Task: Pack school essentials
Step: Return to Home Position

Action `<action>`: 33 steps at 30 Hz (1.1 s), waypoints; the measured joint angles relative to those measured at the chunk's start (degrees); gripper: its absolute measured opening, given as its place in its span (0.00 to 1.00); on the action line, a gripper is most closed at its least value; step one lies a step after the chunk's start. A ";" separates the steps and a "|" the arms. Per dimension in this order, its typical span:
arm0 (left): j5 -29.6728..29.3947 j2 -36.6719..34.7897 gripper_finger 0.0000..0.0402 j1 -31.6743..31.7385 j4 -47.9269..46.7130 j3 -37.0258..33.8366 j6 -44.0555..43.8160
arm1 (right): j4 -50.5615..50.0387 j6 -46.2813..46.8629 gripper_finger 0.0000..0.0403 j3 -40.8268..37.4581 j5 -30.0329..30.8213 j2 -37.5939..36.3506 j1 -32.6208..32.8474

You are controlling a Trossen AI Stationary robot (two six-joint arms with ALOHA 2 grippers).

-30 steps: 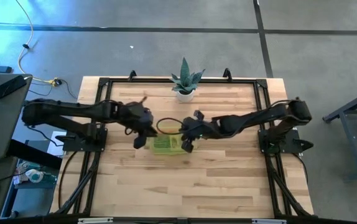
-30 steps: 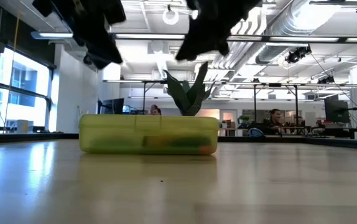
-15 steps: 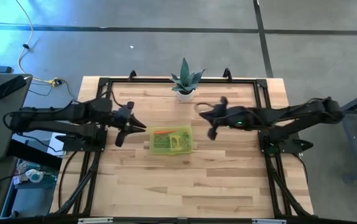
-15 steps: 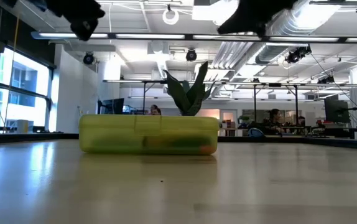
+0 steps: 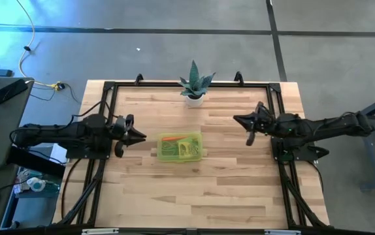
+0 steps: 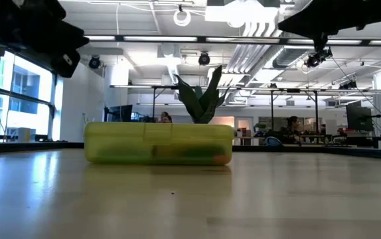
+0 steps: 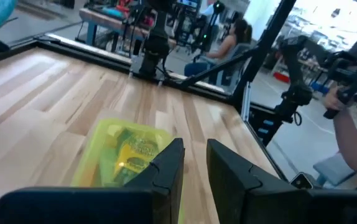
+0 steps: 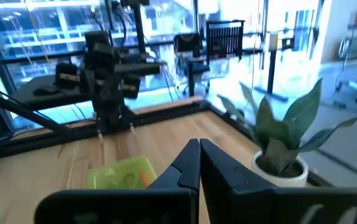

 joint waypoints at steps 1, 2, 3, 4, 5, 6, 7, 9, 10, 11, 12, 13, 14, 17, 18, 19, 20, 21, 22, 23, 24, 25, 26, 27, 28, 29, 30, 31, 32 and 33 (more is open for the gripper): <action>0.01 -1.17 0.16 -0.01 0.66 -1.09 -0.03 | -0.05 -0.85 0.00 -0.53 0.00 -1.43 0.01; 0.00 -2.28 0.16 -0.12 0.89 -2.04 0.06 | -0.51 -1.82 0.00 -0.85 -0.02 -2.65 0.01; 0.00 -3.37 0.16 -0.28 1.06 -2.87 0.27 | -1.59 -2.81 0.00 -1.02 -0.01 -3.76 0.01; 0.00 -4.21 0.16 -0.55 1.76 -3.55 0.33 | -3.19 -3.78 0.00 -1.05 -0.01 -4.81 0.01; 0.00 -4.90 0.16 -0.80 2.85 -4.26 0.29 | -4.47 -4.20 0.00 -1.05 -0.04 -5.70 -0.01; 0.06 -5.56 0.16 -1.07 3.96 -5.07 0.17 | -5.33 -4.67 0.00 -1.05 -0.04 -6.62 -0.04; 0.06 -6.16 0.16 -1.37 5.00 -5.77 0.12 | -6.06 -5.53 0.00 -1.05 -0.07 -7.75 -0.09; 0.04 -7.03 0.16 -2.06 6.88 -6.79 0.63 | -7.85 -6.87 0.00 -1.05 -0.11 -10.77 -0.14; 0.04 -7.28 0.16 -2.43 8.03 -7.29 0.88 | -8.58 -7.12 0.00 -1.05 -0.11 -12.32 -0.14; 0.04 -7.46 0.16 -2.76 9.35 -7.92 0.93 | -9.76 -7.09 0.00 -1.05 -0.11 -14.07 -0.14; 0.04 -7.49 0.16 -3.13 10.90 -8.70 0.92 | -10.95 -6.76 0.00 -1.05 -0.12 -15.69 -0.14; 0.04 -7.47 0.16 -3.50 12.59 -9.53 0.94 | -12.23 -6.13 0.00 -1.05 -0.13 -17.26 -0.14; 0.04 -7.49 0.16 -3.82 14.03 -10.38 0.94 | -13.72 -5.06 0.00 -1.05 -0.11 -18.78 -0.14; -0.47 -7.22 0.16 -4.86 13.33 -10.46 0.94 | -17.86 -0.46 0.00 -1.05 -0.18 -21.64 -0.14; -0.79 -7.17 0.16 -5.25 13.40 -10.44 1.03 | -19.43 0.88 0.00 -1.05 -0.36 -22.09 -0.14; -1.04 -7.15 0.16 -5.58 13.44 -10.41 1.42 | -21.04 1.95 0.00 -1.05 -0.54 -22.34 -0.08; -1.36 -7.16 0.16 -5.90 13.45 -10.41 2.06 | -22.68 2.67 0.00 -1.05 -0.72 -22.34 0.03; -1.66 -7.16 0.16 -6.16 13.48 -10.39 2.87 | -24.36 3.45 0.00 -1.05 -1.29 -22.17 0.13; -2.24 -7.16 0.16 -6.36 13.47 -10.39 3.53 | -25.83 4.11 0.00 -1.08 -1.59 -21.89 0.25; -2.94 -7.16 0.16 -6.47 13.48 -10.39 4.04 | -26.66 4.84 0.00 -1.21 -1.65 -21.41 0.41; -3.40 -7.14 0.16 -6.62 13.46 -10.39 4.44 | -26.18 5.10 0.00 -1.78 -1.69 -20.99 0.52; -3.56 -7.14 0.16 -6.71 13.47 -10.39 4.59 | -25.07 5.09 0.00 -2.79 -1.81 -20.86 0.67; -3.65 -7.15 0.16 -6.72 13.48 -10.39 4.59 | -23.30 4.65 0.00 -4.33 -2.19 -20.74 0.80; -3.65 -7.15 0.16 -6.75 13.48 -10.39 4.58 | -20.82 3.60 0.00 -6.28 -2.94 -20.72 0.86; -3.65 -7.14 0.16 -6.75 13.46 -10.39 4.21 | -17.93 2.67 0.00 -8.38 -3.61 -20.72 0.86; -3.65 -7.14 0.16 -6.74 13.42 -10.39 3.06 | -14.97 2.05 0.00 -10.60 -4.40 -20.72 0.86; -3.56 -7.14 0.16 -6.73 13.25 -10.39 1.74 | -12.07 1.47 0.00 -12.70 -5.04 -20.78 0.86; -3.43 -7.14 0.16 -6.73 12.88 -10.39 0.46 | -9.20 1.24 0.00 -14.73 -5.74 -20.77 0.81; -3.28 -7.12 0.16 -6.73 12.64 -10.39 -0.41 | -6.42 1.14 0.00 -16.51 -6.20 -20.81 0.72; -3.26 -7.12 0.16 -6.73 12.55 -10.39 -0.94 | -4.10 1.18 0.00 -18.09 -6.65 -20.83 0.64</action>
